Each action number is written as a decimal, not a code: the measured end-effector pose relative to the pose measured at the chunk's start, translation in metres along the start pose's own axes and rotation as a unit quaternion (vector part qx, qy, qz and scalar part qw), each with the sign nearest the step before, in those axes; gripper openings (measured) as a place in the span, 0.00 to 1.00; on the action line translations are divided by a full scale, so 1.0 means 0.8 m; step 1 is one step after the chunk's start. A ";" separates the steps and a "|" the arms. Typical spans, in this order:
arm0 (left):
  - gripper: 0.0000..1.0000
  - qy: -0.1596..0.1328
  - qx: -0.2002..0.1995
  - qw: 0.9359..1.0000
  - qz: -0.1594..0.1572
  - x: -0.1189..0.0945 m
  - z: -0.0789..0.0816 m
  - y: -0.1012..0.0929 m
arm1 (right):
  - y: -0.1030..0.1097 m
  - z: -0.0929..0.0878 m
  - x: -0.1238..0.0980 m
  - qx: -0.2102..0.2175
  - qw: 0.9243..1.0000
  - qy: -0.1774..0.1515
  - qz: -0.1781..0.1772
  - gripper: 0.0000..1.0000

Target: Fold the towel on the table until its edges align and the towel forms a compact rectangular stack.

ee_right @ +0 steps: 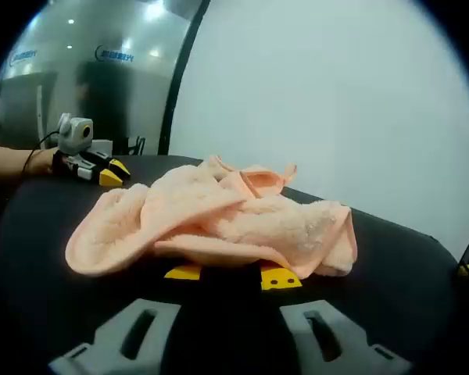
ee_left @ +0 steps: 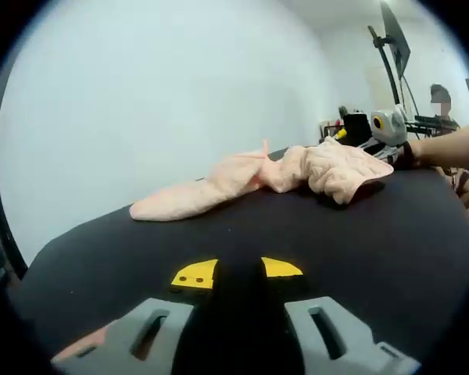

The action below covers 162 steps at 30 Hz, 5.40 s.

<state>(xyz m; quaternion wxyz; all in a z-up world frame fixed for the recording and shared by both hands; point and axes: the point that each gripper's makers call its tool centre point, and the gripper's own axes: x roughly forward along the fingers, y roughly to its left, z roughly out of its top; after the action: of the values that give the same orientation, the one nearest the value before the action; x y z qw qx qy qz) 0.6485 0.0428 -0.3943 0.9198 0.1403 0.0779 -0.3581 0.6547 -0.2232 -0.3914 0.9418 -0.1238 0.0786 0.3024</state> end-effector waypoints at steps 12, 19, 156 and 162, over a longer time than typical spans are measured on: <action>0.20 0.000 0.000 1.000 -0.001 -0.002 0.001 -0.005 | 0.000 -0.001 0.002 -0.001 1.000 -0.001 0.001 0.22; 0.20 -0.001 0.001 1.000 0.000 -0.003 0.001 -0.006 | 0.002 0.000 0.001 -0.002 1.000 -0.001 0.002 0.22; 0.01 0.064 -0.028 0.998 -0.003 0.035 0.055 0.105 | -0.210 0.005 -0.115 0.176 0.918 -0.121 -0.333 0.18; 0.01 0.039 -0.036 0.998 0.022 -0.042 0.071 0.107 | -0.198 0.023 -0.118 0.200 0.917 -0.158 -0.308 0.18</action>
<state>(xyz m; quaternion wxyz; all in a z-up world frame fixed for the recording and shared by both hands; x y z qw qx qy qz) 0.6846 0.1069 -0.3152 0.9280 0.1224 0.1241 -0.3294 0.6734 -0.3945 -0.3231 0.9936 0.0986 -0.0546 -0.0092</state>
